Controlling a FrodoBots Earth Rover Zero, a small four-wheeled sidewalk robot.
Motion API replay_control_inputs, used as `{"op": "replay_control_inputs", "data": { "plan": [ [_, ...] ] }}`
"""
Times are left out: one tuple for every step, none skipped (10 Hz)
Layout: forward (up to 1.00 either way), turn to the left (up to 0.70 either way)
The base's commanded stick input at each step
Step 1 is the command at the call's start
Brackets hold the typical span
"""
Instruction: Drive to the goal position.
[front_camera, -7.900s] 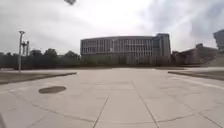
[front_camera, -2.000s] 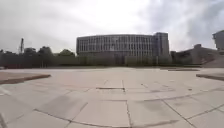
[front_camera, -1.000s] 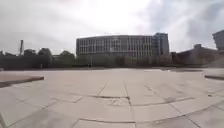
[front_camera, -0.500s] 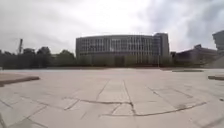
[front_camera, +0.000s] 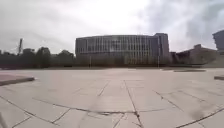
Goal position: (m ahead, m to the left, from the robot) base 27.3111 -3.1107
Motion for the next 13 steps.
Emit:
{"op": "replay_control_inputs", "data": {
  "plan": [
    [0.7,0.0],
    [0.7,0.0],
    [0.7,0.0],
    [0.7,0.0],
    [0.7,0.0],
    [0.7,0.0],
    [0.7,0.0],
    [0.7,0.0],
    [0.7,0.0],
    [0.7,0.0],
    [0.7,0.0],
    [0.7,0.0],
    [0.7,0.0]
  ]
}}
